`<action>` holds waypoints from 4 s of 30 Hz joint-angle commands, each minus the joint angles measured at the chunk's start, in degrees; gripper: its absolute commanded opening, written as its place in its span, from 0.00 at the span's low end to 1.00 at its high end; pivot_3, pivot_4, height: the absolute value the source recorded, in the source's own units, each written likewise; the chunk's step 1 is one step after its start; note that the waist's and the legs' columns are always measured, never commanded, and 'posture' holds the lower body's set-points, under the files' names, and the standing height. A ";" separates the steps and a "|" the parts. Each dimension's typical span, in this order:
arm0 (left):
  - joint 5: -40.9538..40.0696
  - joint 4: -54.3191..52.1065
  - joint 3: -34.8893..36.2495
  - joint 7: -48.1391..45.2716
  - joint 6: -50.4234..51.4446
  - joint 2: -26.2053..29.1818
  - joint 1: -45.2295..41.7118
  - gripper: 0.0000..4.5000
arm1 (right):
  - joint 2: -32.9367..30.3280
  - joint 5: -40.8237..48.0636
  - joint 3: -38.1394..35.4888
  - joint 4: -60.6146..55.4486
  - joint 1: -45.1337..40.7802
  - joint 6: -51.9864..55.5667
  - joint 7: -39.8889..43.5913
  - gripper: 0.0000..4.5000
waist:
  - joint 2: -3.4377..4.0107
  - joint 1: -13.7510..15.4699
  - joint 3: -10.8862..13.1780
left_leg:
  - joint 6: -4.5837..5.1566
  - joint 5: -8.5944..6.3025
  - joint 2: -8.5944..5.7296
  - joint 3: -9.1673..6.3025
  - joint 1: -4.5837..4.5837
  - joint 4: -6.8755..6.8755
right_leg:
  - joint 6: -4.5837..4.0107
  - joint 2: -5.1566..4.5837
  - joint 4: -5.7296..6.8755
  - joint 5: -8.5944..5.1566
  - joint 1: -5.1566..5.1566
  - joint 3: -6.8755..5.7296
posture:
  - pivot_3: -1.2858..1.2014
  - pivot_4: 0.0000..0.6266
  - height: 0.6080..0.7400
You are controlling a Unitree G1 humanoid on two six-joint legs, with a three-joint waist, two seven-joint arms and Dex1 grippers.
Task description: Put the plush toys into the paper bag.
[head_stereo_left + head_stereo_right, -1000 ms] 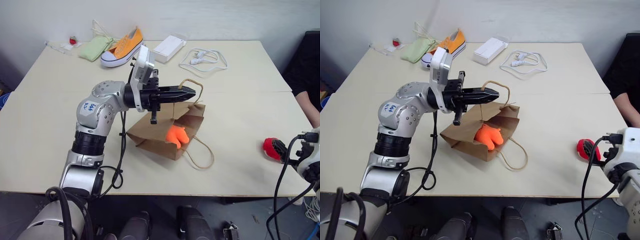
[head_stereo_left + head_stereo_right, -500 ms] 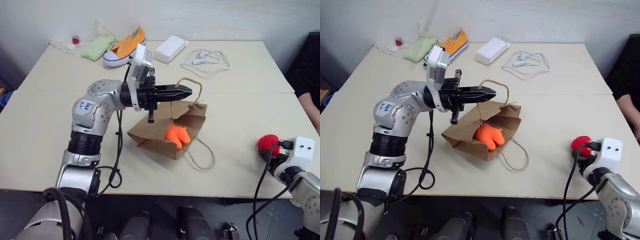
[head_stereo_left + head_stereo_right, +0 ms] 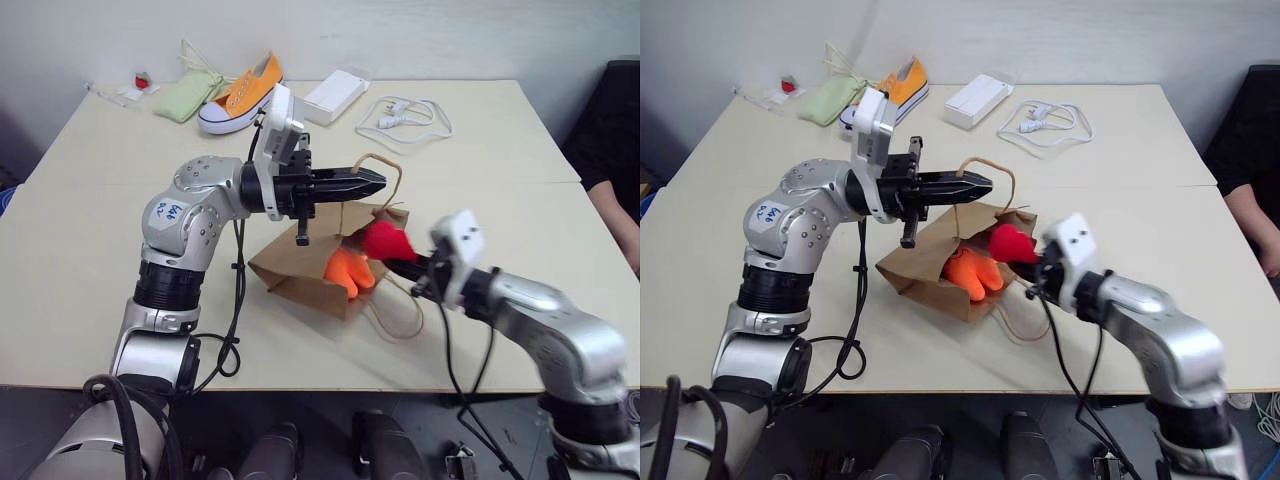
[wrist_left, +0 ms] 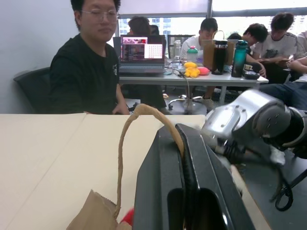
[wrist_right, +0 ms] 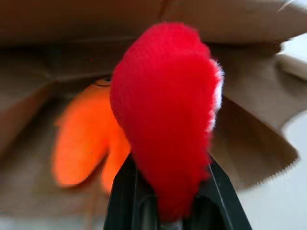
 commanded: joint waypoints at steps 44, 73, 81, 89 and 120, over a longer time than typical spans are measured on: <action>0.57 3.14 1.87 -1.01 -3.72 2.17 -1.77 0.00 | 26.27 18.83 -38.55 -12.11 11.06 44.03 -17.38 0.99 | 0.00 -0.28 -0.03 | -0.04 0.05 0.02 -0.02 0.08 -0.10 | -0.01 0.01 0.27 0.00 -0.01 0.05 | 0.52 0.24 1.00; 1.09 2.73 1.12 -0.83 -3.93 1.26 -2.15 0.00 | 10.41 -4.68 -7.64 16.66 -8.94 2.10 -15.05 0.86 | -0.06 -0.27 -0.04 | -0.06 0.09 -0.01 -0.08 -0.03 -0.18 | 0.00 -0.01 0.10 0.00 -0.05 -0.05 | 0.52 0.24 1.00; 1.14 2.40 1.26 -0.59 -3.89 1.47 -1.77 0.00 | 10.48 -1.66 -8.10 8.76 -8.53 4.11 -11.99 0.26 | -0.06 -0.46 -0.03 | -0.06 0.09 0.02 -0.08 -0.03 -0.18 | 0.00 0.01 0.14 0.00 -0.06 -0.04 | 0.52 0.24 1.00; 1.26 3.42 1.33 -0.35 -4.00 1.12 -2.90 0.00 | 13.24 8.25 -9.38 1.60 -11.98 14.98 -9.78 0.04 | -0.06 -0.51 -0.03 | -0.06 0.09 0.02 -0.08 -0.03 -0.19 | 0.00 0.02 0.13 0.00 -0.06 -0.04 | 0.52 0.24 1.00; 1.23 2.24 0.43 -0.49 -2.71 0.87 -1.52 0.00 | 27.12 6.37 -8.06 21.54 -19.51 7.06 -11.03 0.82 | -0.02 -3.26 -0.04 | -0.11 0.11 0.04 -0.10 0.01 -0.27 | -0.01 0.00 0.27 0.00 -0.14 -0.09 | 0.52 0.24 1.00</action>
